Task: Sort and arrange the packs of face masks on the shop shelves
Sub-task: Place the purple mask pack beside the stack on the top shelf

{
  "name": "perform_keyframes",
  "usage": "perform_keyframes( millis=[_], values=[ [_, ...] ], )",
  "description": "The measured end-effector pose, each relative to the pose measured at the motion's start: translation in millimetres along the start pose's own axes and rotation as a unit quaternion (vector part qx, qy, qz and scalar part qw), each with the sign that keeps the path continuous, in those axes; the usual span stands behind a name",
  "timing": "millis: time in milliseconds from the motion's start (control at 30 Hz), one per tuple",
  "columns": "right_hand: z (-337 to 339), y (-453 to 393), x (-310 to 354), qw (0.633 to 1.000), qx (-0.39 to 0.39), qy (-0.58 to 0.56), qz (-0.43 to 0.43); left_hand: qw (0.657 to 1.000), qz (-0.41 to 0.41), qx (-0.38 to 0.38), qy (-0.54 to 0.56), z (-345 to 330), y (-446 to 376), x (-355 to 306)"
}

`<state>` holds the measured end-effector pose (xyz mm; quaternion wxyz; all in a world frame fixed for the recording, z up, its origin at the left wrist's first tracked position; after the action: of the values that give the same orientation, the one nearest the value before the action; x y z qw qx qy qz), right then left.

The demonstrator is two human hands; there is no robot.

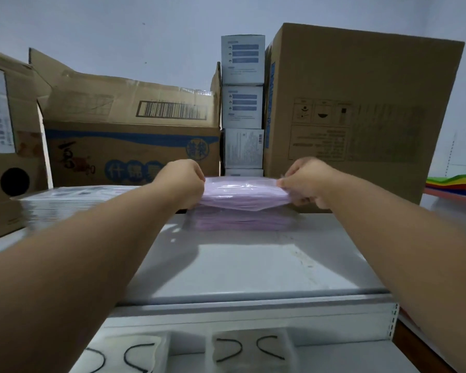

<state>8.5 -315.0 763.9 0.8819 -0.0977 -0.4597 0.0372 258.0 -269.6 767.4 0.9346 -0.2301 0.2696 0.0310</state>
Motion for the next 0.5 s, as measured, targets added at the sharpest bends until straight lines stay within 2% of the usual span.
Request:
perform_keyframes(
  millis=[133, 267, 367, 500],
  values=[
    [-11, -19, -17, 0.995, 0.002, 0.104, 0.004, 0.998, 0.007, 0.024, -0.049, -21, -4, 10],
    [-16, -27, -32, 0.988, 0.013, 0.154, 0.005, 0.997, 0.039, 0.04, -0.049, -37, -3, 22],
    [-21, -27, -45, 0.988, 0.037, 0.15, -0.028, 0.992, 0.112, 0.053, 0.013, -49, -1, 33],
    [-33, -30, -52, 0.995, 0.059, 0.041, -0.066, 0.975, 0.144, 0.06, 0.161, -56, -4, 34]
  ],
)
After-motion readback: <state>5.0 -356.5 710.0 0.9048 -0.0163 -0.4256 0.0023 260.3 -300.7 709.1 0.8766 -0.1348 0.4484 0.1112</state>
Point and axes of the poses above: each hand's wrist, its own y-axis away from the middle knuckle, its own z-axis out of the back of the hand, x = y × z, the point moved 9 cm from there along -y, towards the middle knuckle, and after that the axes turned 1 degree about x, right-handed, at the moved point
